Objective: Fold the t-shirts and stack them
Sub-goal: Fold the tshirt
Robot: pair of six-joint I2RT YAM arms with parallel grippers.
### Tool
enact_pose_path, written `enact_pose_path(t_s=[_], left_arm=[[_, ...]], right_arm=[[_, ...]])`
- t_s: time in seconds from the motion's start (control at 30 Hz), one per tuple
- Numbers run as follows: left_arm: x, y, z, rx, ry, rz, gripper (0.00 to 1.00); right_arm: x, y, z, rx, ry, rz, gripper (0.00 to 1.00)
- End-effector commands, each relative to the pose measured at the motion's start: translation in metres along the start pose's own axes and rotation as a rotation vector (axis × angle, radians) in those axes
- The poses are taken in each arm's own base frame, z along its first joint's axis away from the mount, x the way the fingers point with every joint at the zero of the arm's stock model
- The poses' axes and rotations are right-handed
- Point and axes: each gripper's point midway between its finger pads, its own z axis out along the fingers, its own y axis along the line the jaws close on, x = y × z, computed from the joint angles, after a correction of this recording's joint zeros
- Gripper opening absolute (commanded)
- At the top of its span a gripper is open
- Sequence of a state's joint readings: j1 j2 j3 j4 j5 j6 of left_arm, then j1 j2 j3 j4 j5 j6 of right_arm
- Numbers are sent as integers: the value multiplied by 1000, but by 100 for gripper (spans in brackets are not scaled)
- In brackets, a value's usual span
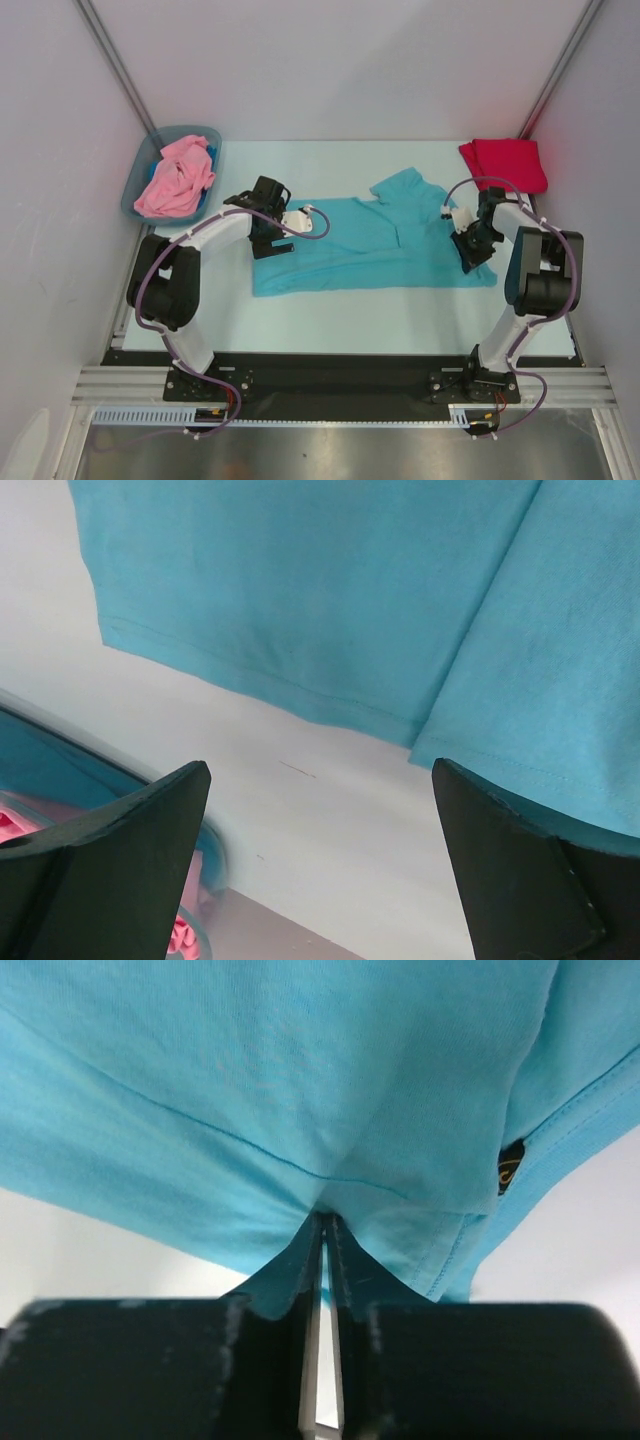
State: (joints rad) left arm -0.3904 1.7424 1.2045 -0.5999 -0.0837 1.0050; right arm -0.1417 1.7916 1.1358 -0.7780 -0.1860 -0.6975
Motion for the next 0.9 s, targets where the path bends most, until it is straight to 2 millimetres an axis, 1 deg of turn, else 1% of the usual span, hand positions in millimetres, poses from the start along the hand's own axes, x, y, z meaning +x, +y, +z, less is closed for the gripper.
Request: enact_pose_path(t_s=[0.0, 0.03, 0.07, 0.1, 0.13, 0.17, 0.2, 0.23, 0.27, 0.3, 0.33, 0.37, 0.4, 0.43, 0.47, 0.5, 0.53, 0.57, 0.6, 0.63, 0.67, 0.7, 0.73, 0.77, 0.8, 0.83, 0.87], left_arm=[[-7, 22, -18, -70, -33, 14, 100], [-8, 24, -20, -77, -33, 15, 100], [-9, 26, -20, -79, -33, 12, 100], [-11, 32, -23, -95, -33, 9, 100], [-12, 35, -24, -103, -35, 3, 100], [-14, 38, -24, -111, -37, -11, 100], [-18, 47, -29, -133, -45, -23, 100], [-20, 51, -31, -142, -50, -33, 100], [-23, 56, -33, -154, -57, -44, 100], [-24, 60, -33, -162, -58, -72, 100], [-30, 70, -39, -189, -75, -97, 100], [-32, 79, -41, -218, -91, -159, 100], [-35, 93, -43, -258, -97, -209, 100], [-37, 101, -44, -282, -108, -256, 100], [-36, 112, -45, -317, -122, -346, 100], [-38, 123, -46, -359, -133, -392, 100], [-32, 132, -44, -405, -110, -437, 100], [-33, 142, -44, -445, -130, -488, 100], [-34, 151, -46, -475, -135, -516, 100], [-30, 156, -36, -491, -110, -549, 100], [-26, 160, -30, -493, -91, -581, 100], [-32, 182, -41, -535, -118, -651, 100], [-31, 187, -35, -528, -103, -685, 100], [-22, 176, -7, -457, -29, -715, 100], [-21, 180, 0, -448, -14, -731, 100], [-27, 200, -10, -483, -39, -754, 100], [-21, 200, -6, -473, -14, -769, 100]], right_arm=[[7, -21, -6, 83, 99, -64, 11], [-5, -18, -16, 77, 79, -79, 15], [-17, -10, -21, 54, 48, -91, 20], [-28, 0, -25, 39, 33, -117, 22], [-46, 1, -38, 41, -1, -128, 23], [-57, 9, -43, 14, -29, -125, 24], [-72, 16, -48, 7, -55, -145, 24], [-81, 19, -55, -1, -80, -143, 24], [-102, 18, -69, -1, -144, -145, 27], [-110, 18, -72, -5, -162, -127, 30], [-119, 16, -77, -2, -185, -112, 37], [-139, 11, -89, 14, -244, -106, 41], [-148, 10, -83, -2, -253, -56, 43], [-162, 5, -84, 2, -283, -32, 43], [-184, -3, -96, 14, -344, -13, 40], [-196, -10, -97, 16, -369, 22, 40], [-205, -18, -82, 5, -366, 80, 39], [-214, -24, -81, 23, -379, 92, 40], [-235, -34, -91, 60, -433, 83, 41], [-242, -39, -80, 65, -426, 97, 42], [-251, -47, -80, 96, -439, 107, 42], [-266, -55, -92, 125, -486, 107, 44], [-279, -47, -89, 121, -499, 92, 47], [-284, -49, -77, 112, -492, 116, 52], [-288, -50, -74, 108, -502, 128, 52], [-297, -53, -77, 105, -528, 130, 50], [-299, -51, -62, 74, -516, 141, 49]])
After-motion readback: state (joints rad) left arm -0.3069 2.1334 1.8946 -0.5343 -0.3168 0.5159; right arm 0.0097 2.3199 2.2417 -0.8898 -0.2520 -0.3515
